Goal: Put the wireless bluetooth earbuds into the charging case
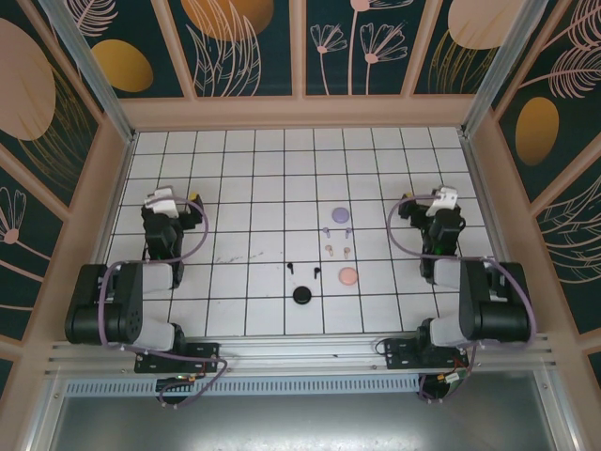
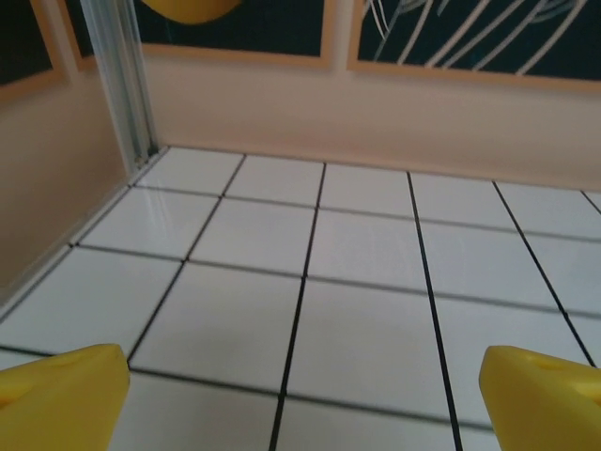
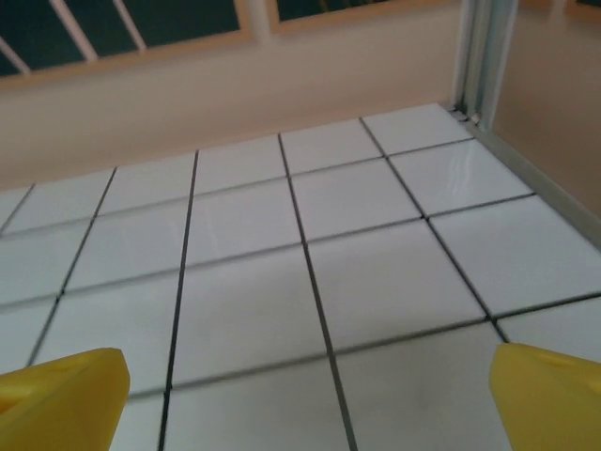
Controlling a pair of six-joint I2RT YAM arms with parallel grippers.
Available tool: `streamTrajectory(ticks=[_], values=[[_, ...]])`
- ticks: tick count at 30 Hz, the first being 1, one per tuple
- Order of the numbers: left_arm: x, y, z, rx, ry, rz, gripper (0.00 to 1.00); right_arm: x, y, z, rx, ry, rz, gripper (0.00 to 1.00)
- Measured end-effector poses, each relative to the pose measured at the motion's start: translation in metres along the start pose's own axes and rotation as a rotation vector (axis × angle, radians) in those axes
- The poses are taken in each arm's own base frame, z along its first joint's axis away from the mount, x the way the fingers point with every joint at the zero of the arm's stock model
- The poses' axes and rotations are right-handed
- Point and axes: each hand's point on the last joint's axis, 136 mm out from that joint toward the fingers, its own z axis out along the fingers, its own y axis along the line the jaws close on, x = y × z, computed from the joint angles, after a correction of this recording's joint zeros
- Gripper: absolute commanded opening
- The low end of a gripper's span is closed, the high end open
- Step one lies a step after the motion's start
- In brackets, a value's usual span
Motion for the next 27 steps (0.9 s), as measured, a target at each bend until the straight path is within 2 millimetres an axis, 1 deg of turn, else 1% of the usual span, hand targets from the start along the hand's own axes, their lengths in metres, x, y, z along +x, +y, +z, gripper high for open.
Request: streamTrajectory(ticks=[2,5,6,7,8,10,12,13,15,16,17,18,20,23,26,27], values=[[-0.027,0.0,0.004,-0.016,-0.034,-0.017,0.96,-0.04,0.001,0.003,0.028,-0.036,0.065,0.99],[-0.063,-0.002,0.0,-0.015,-0.074,-0.058,0.99,-0.09,-0.003,0.005,0.082,-0.052,0.191,0.99],[-0.072,-0.004,-0.001,-0.009,-0.082,-0.076,0.99,-0.103,-0.003,0.006,0.092,-0.05,0.222,0.99],[-0.081,-0.006,-0.003,-0.001,-0.088,-0.102,0.98,-0.112,-0.004,0.007,0.099,-0.038,0.249,0.99],[-0.09,-0.009,-0.005,0.016,-0.09,-0.134,0.99,-0.116,-0.003,0.007,0.103,-0.016,0.268,0.96],[-0.102,-0.015,-0.007,0.047,-0.084,-0.194,0.99,-0.113,0.004,0.006,0.095,0.05,0.283,0.91],[-0.11,-0.023,-0.008,0.087,-0.06,-0.265,0.98,-0.097,0.021,0.003,0.065,0.143,0.275,0.84],[-0.112,-0.028,-0.008,0.11,-0.041,-0.302,0.99,-0.083,0.036,0.0,0.036,0.205,0.262,0.82],[-0.109,-0.036,-0.008,0.15,0.004,-0.365,0.99,-0.054,0.072,-0.012,-0.033,0.333,0.223,0.79],[-0.105,-0.04,-0.008,0.172,0.034,-0.399,0.99,-0.039,0.094,-0.021,-0.077,0.398,0.198,0.79],[-0.1,-0.043,-0.009,0.186,0.063,-0.431,0.98,-0.023,0.118,-0.033,-0.128,0.466,0.166,0.79],[-0.094,-0.046,-0.01,0.198,0.094,-0.458,0.99,-0.01,0.135,-0.043,-0.164,0.517,0.144,0.79],[-0.083,-0.052,-0.011,0.217,0.152,-0.512,0.99,0.021,0.176,-0.07,-0.247,0.637,0.093,0.79],[-0.07,-0.057,-0.014,0.236,0.218,-0.576,0.99,0.065,0.214,-0.11,-0.32,0.794,0.025,0.79],[-0.061,-0.061,-0.017,0.243,0.267,-0.62,0.99,0.104,0.24,-0.148,-0.357,0.932,-0.043,0.77],[-0.058,-0.062,-0.017,0.245,0.279,-0.632,0.99,0.113,0.246,-0.158,-0.359,0.967,-0.063,0.77]])
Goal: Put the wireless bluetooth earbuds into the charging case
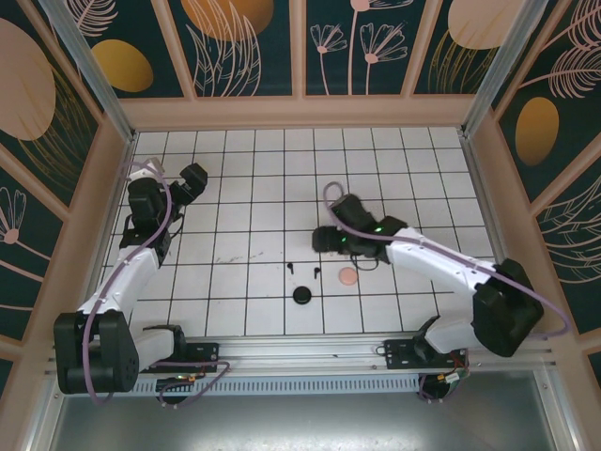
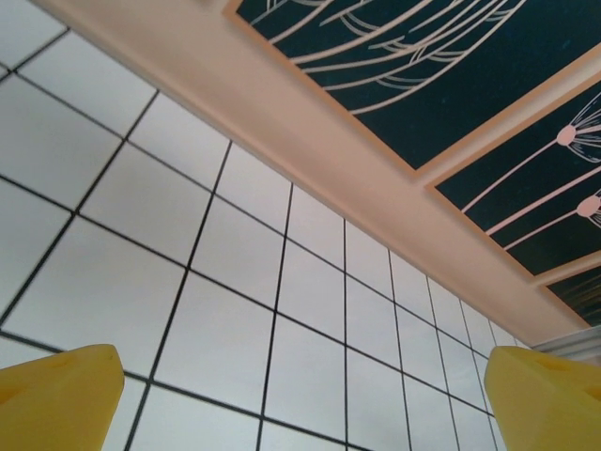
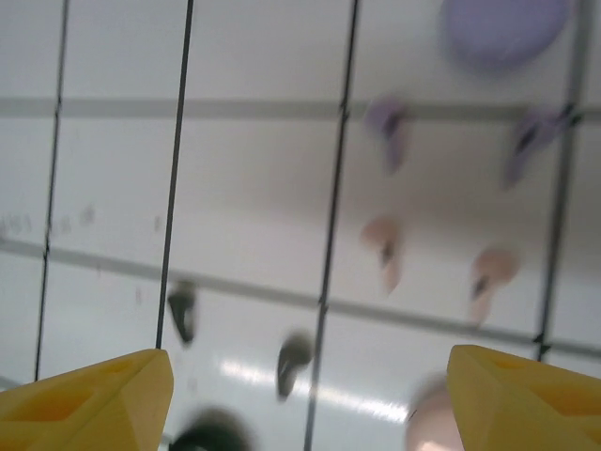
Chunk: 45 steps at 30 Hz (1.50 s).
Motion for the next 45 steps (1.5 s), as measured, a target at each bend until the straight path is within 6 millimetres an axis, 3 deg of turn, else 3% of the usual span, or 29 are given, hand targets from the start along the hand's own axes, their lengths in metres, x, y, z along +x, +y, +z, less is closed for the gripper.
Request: streamTrajectory(ticks=[2,7,11,24,29,45], values=[[0.008,0.004,0.0,-0.007,0.029,-0.036,0.99,0.023,0.018,0.01,0.013,0.076,-0.037,0.76],[0.021,0.014,-0.003,-0.055,0.075,-0.117,0.99,0.053,0.056,0.028,0.057,0.181,-0.123,0.73],[0.026,0.017,-0.01,-0.076,0.096,-0.15,0.99,0.072,0.069,0.039,0.104,0.232,-0.182,0.72],[0.03,0.012,-0.018,-0.065,0.113,-0.129,0.99,0.098,0.072,0.041,0.13,0.29,-0.195,0.69],[0.032,0.012,-0.018,-0.065,0.117,-0.122,0.99,0.112,0.067,0.053,0.17,0.323,-0.202,0.7],[0.034,0.011,-0.018,-0.056,0.129,-0.112,0.99,0.122,0.054,0.065,0.225,0.353,-0.196,0.68]])
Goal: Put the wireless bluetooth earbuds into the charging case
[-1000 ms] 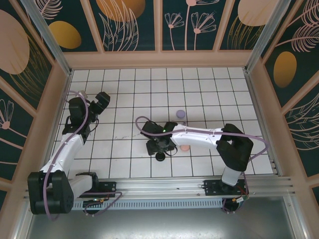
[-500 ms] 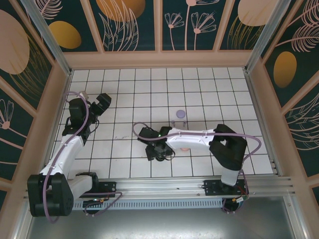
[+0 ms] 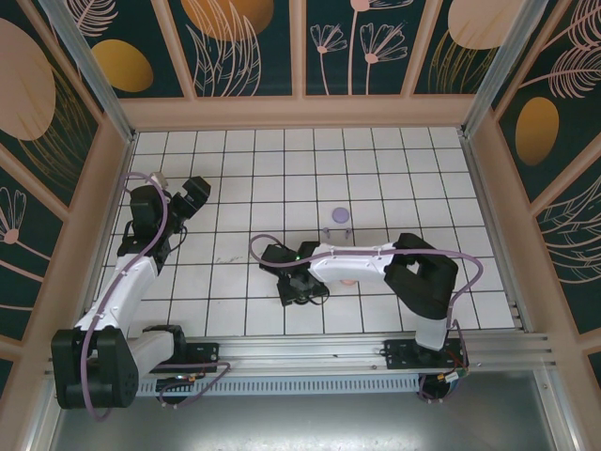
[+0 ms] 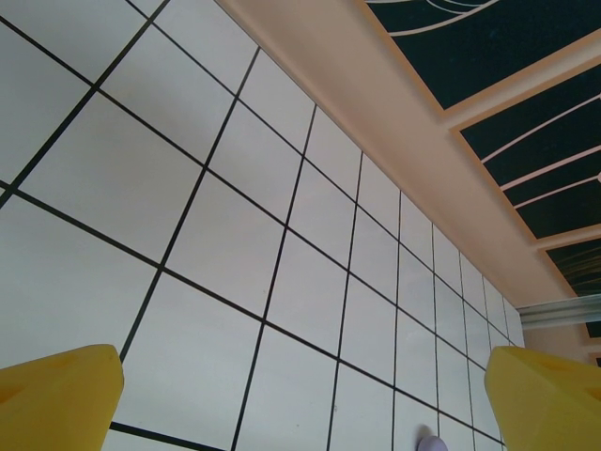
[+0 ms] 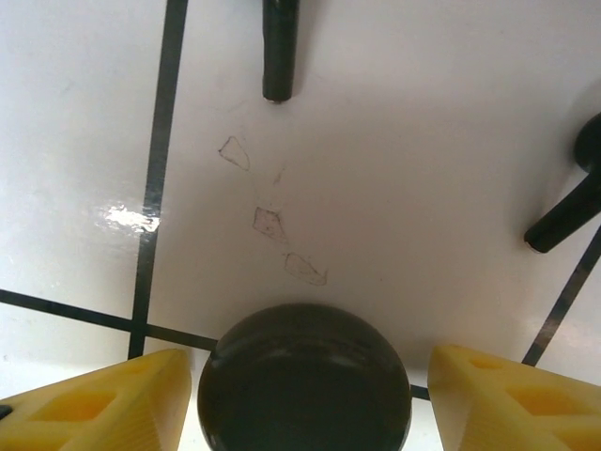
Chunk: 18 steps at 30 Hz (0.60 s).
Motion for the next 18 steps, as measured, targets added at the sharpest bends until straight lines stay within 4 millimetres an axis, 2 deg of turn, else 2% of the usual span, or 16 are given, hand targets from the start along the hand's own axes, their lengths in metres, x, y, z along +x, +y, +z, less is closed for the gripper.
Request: streamTrajectory(ticks=[9,15,18], values=[[0.0014,0.0022,0.0019,-0.006,0.006,-0.002,0.99,-0.0001,-0.0004,0.0011,0.004,0.0,0.017,0.58],[0.0023,0.0034,0.0028,-0.01,0.01,-0.004,0.99,0.0,-0.0001,0.0029,0.007,0.001,0.021,0.41],[0.0027,0.0031,0.0028,-0.008,0.012,-0.007,0.99,-0.0002,0.0007,0.0015,0.005,0.001,0.02,0.37]])
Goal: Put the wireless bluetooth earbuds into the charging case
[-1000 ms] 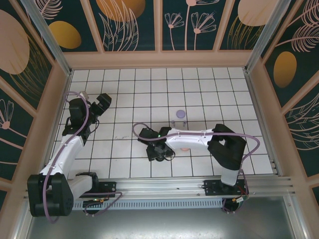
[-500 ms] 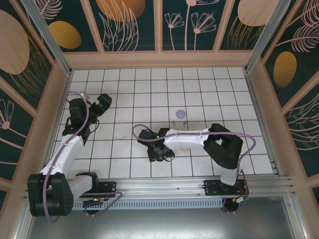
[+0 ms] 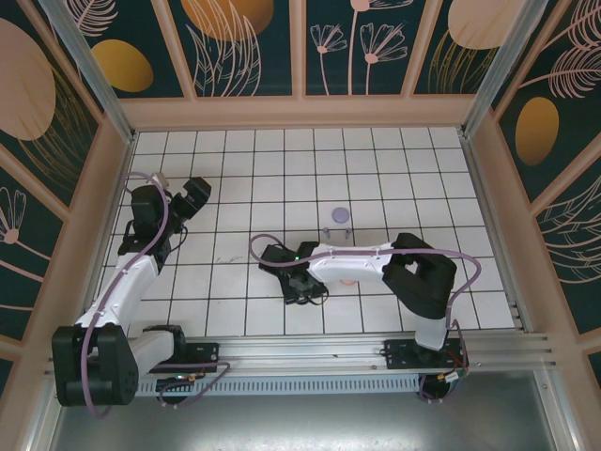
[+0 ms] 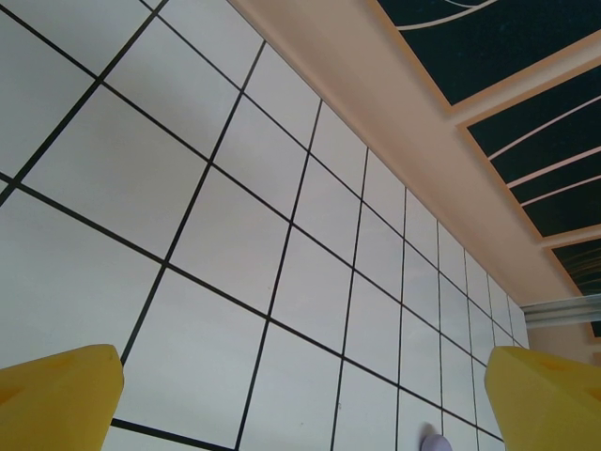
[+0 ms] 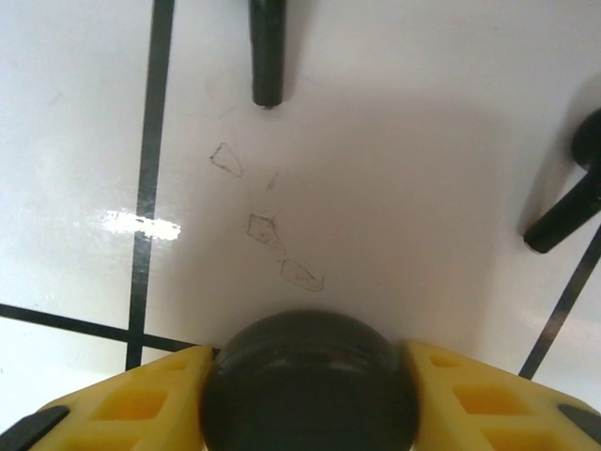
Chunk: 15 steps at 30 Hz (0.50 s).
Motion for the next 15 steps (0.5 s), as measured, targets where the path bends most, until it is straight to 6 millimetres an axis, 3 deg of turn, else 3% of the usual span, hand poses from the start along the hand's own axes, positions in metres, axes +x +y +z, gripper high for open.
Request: streamTrajectory(ticks=[4,8,12,15], values=[[0.002,0.0,0.0,0.009,0.007,-0.001,0.99,-0.006,0.006,-0.008,-0.015,-0.012,0.001,0.37],[0.008,0.001,-0.001,0.039,0.003,0.007,0.99,-0.041,0.022,-0.042,-0.104,-0.095,0.037,0.37],[0.018,-0.001,0.003,0.109,0.015,0.021,0.99,-0.114,0.016,-0.097,-0.242,-0.252,0.164,0.37],[0.023,-0.008,0.006,0.181,0.019,0.021,0.99,-0.177,-0.014,-0.131,-0.331,-0.377,0.308,0.37]])
